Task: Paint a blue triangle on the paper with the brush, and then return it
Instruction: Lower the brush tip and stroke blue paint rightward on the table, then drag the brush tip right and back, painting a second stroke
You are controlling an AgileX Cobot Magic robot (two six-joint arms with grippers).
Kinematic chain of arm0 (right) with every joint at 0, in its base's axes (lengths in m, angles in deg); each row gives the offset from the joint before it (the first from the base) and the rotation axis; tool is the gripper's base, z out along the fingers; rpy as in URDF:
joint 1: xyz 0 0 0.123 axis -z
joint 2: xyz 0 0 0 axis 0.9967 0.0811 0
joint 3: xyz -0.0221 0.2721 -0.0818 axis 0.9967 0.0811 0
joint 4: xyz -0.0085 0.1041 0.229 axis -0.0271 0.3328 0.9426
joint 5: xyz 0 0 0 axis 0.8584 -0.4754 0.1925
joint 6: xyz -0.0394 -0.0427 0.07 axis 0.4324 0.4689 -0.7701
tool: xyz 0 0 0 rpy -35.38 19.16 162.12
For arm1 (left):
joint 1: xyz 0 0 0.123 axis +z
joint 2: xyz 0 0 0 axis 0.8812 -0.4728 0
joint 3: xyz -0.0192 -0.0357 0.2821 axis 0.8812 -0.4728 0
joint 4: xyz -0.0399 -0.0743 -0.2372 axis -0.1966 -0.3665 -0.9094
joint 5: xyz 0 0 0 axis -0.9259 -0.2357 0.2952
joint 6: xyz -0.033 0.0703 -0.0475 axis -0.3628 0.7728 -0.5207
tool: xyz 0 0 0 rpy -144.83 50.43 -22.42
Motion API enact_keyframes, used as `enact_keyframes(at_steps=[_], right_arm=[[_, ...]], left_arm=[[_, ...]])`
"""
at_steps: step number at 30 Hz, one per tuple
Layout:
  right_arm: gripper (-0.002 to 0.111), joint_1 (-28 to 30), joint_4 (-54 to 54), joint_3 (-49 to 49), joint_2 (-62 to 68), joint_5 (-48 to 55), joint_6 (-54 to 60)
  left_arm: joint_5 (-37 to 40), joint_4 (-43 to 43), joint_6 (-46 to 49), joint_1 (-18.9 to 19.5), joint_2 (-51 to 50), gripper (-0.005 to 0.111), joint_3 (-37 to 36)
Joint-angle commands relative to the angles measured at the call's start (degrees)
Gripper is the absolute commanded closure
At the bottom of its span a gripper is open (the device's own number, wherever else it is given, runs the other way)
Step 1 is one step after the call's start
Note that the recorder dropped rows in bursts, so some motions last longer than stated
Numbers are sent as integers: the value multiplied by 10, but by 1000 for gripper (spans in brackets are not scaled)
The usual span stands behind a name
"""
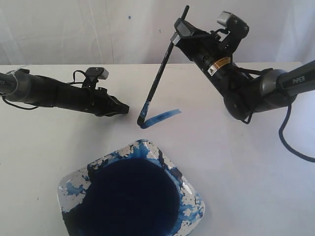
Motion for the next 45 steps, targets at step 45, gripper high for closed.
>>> enact_keyframes(at_steps=[45], right_arm=[[108, -3, -263, 9, -206, 491, -109]], left_arm=[[7, -6, -3, -2, 0, 107, 1]])
